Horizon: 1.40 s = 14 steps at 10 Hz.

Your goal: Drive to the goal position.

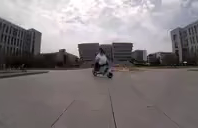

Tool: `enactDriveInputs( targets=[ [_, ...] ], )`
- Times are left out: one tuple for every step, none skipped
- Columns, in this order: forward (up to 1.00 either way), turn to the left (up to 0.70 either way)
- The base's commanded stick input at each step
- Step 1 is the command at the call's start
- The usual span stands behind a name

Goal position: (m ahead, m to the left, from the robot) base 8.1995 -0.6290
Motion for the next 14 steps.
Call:
enactDriveInputs(
  targets=[
    [0.70,0.00],
    [0.70,0.00],
    [0.70,0.00],
    [0.70,0.00],
    [0.70,0.00],
    [0.70,0.00],
    [0.65,0.00],
    [0.64,0.00],
    [0.64,0.00],
    [0.66,0.00],
    [0.68,0.00],
    [0.69,0.00],
    [0.69,0.00],
    [0.70,0.00]
  ],
)
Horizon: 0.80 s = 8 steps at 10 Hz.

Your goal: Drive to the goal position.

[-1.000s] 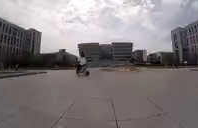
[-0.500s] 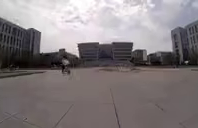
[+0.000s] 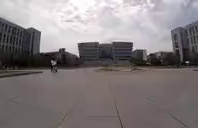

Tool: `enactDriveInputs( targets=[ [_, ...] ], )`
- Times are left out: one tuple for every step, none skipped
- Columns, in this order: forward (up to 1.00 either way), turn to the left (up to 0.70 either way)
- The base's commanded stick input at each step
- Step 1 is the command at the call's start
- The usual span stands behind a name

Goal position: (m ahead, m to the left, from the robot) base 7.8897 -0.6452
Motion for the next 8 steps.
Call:
enactDriveInputs(
  targets=[
    [0.70,0.00],
    [0.70,0.00],
    [0.70,0.11],
    [0.70,0.22],
    [0.70,0.02],
    [0.70,0.00],
    [0.70,0.00],
    [0.70,0.00]
  ],
)
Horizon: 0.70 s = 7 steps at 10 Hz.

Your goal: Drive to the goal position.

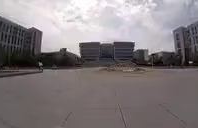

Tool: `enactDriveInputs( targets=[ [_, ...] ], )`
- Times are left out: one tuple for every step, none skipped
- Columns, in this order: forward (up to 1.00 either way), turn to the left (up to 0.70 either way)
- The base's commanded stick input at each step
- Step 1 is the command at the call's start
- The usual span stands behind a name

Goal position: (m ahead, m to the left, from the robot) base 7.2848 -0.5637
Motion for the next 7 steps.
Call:
enactDriveInputs(
  targets=[
    [0.70,0.00],
    [0.70,0.00],
    [0.70,0.00],
    [0.70,0.00],
    [0.70,0.00],
    [0.70,0.00],
    [0.70,0.00]
  ],
)
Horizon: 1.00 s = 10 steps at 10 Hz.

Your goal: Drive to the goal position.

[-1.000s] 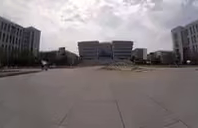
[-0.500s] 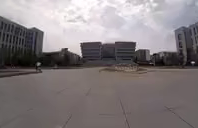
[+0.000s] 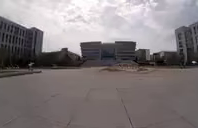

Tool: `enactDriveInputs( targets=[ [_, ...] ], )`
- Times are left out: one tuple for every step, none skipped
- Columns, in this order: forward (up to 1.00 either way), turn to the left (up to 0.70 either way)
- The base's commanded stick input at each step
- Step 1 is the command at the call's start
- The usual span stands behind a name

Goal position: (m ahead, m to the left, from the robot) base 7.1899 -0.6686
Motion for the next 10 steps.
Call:
enactDriveInputs(
  targets=[
    [0.70,0.00],
    [0.70,0.00],
    [0.70,0.00],
    [0.70,0.00],
    [0.70,0.00],
    [0.70,0.00],
    [0.70,0.00],
    [0.70,0.00],
    [0.70,0.00],
    [0.70,0.00]
  ],
)
